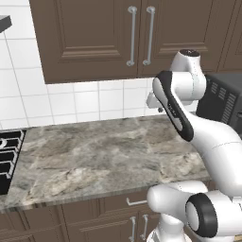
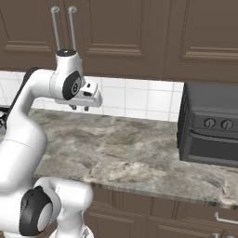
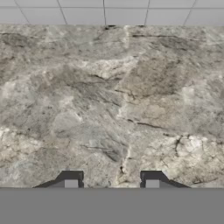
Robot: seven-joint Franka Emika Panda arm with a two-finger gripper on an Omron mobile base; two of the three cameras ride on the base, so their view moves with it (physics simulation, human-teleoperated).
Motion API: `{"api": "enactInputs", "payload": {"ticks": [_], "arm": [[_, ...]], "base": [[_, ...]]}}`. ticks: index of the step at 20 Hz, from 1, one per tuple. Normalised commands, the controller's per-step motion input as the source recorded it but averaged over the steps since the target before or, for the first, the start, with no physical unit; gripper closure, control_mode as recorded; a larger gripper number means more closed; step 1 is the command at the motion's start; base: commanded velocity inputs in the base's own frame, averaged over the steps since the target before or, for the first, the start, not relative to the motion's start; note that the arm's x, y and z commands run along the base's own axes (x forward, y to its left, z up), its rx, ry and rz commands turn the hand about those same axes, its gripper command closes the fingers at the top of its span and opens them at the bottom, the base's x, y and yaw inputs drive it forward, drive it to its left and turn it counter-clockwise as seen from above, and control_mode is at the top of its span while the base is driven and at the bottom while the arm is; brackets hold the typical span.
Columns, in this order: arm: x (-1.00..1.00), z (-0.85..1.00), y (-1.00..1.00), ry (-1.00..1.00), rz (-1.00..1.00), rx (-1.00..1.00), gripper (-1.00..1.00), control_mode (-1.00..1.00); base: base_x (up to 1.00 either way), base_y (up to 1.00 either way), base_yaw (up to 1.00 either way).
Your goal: Open the cabinet directly in front. Then move the beer and the mug to the dining counter with the candle on it.
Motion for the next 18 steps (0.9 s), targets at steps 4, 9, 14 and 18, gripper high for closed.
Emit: {"api": "enactInputs", "payload": {"ticks": [4, 9, 14, 18], "arm": [[-0.21, 0.0, 0.0, -0.07, 0.0, 0.0, -1.0, -1.0], [-0.49, 0.06, -0.1, -0.33, 0.0, 0.0, -1.0, -1.0], [-0.65, 0.12, -0.11, -0.46, 0.0, 0.0, -1.0, -1.0], [-0.57, 0.31, -0.01, -0.5, 0.0, 0.0, -1.0, -1.0]], "base": [[0.0, 0.0, 0.0], [0.0, 0.0, 0.0], [0.0, 0.0, 0.0], [0.0, 0.0, 0.0]]}}
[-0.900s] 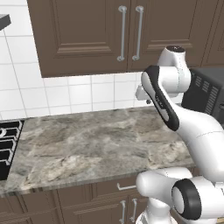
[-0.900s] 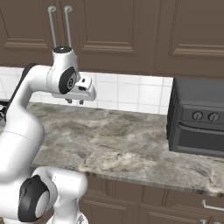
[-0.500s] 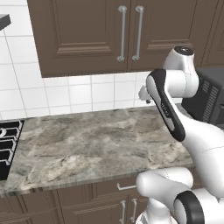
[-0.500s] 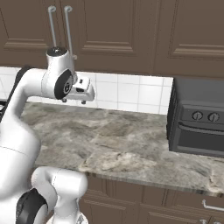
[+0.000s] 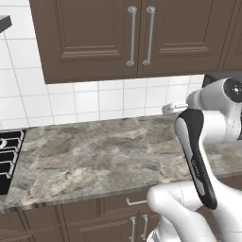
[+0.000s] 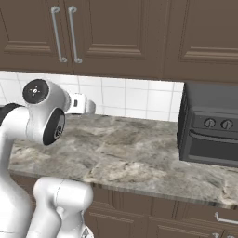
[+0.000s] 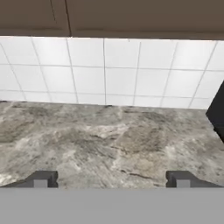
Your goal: Open the cabinet directly in front. Then move the beer and the mug to the dining counter with the candle on it.
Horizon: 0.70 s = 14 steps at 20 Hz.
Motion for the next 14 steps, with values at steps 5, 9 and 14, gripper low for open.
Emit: {"api": "enactInputs", "payload": {"ticks": [5, 9, 14], "arm": [[-0.41, 0.32, 0.0, -0.41, 0.0, 0.0, -1.0, -1.0], [-0.34, 0.28, 0.0, -0.35, 0.0, 0.0, -1.0, -1.0], [-0.41, 0.45, 0.0, -0.46, 0.0, 0.0, -1.0, -1.0]], "base": [[0.0, 0.0, 0.0], [0.0, 0.0, 0.0], [0.0, 0.0, 0.0]]}}
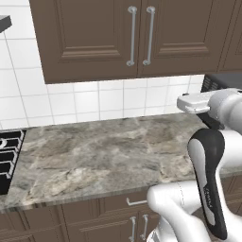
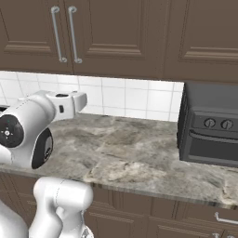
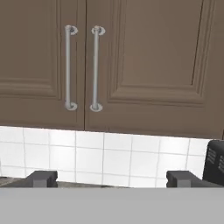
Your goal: Open the cabinet directly in front. Then move the beer and the mug to the dining counter with the candle on it.
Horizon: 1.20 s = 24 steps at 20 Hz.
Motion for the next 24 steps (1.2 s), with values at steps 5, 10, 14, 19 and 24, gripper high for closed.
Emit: {"api": "enactInputs", "payload": {"ticks": [5, 10, 14, 19, 24], "arm": [[-0.26, 0.44, 0.0, -0.39, 0.0, 0.0, -1.0, -1.0], [-0.07, 0.08, 0.01, -0.17, 0.01, 0.0, -1.0, -1.0], [0.0, 0.04, 0.15, 0.0, 0.0, 0.0, -1.0, -1.0], [0.15, 0.23, 0.45, -0.03, 0.0, -0.01, -1.0, -1.0], [0.49, 0.25, 0.2, -0.05, 0.0, 0.0, -1.0, -1.0]], "base": [[0.0, 0.0, 0.0], [0.0, 0.0, 0.0], [0.0, 0.0, 0.0], [0.0, 0.0, 0.0], [0.0, 0.0, 0.0]]}}
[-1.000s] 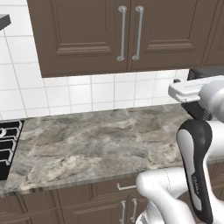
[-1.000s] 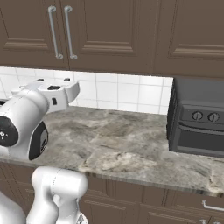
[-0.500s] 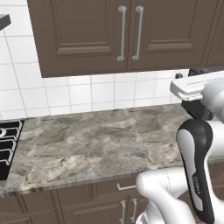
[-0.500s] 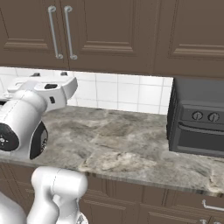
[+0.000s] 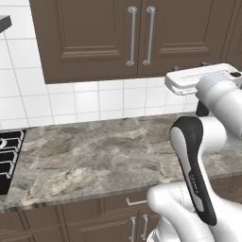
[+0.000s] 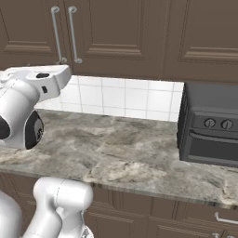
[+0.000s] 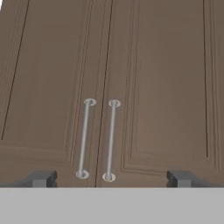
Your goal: Open the cabinet directly in front. Then move the beer and the mug to the dining counter with the candle on it.
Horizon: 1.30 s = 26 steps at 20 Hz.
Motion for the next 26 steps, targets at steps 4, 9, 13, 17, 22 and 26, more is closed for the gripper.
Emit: {"api": "enactInputs", "payload": {"ticks": [4, 9, 13, 17, 22, 26], "arm": [[0.61, 0.16, 0.05, 0.0, 0.0, 0.0, -1.0, -1.0], [0.73, 0.02, 0.0, 0.07, 0.0, 0.0, -1.0, -1.0], [0.87, 0.0, 0.01, 0.11, 0.0, 0.0, -1.0, -1.0], [0.89, 0.0, 0.01, 0.12, 0.0, 0.0, -1.0, -1.0], [0.81, 0.0, 0.13, 0.11, 0.0, 0.0, -1.0, -1.0], [0.99, 0.0, 0.25, 0.15, 0.0, 0.0, -1.0, -1.0]], "base": [[0.0, 0.0, 0.0], [0.0, 0.0, 0.0], [0.0, 0.0, 0.0], [0.0, 0.0, 0.0], [0.0, 0.0, 0.0], [0.0, 0.0, 0.0]]}}
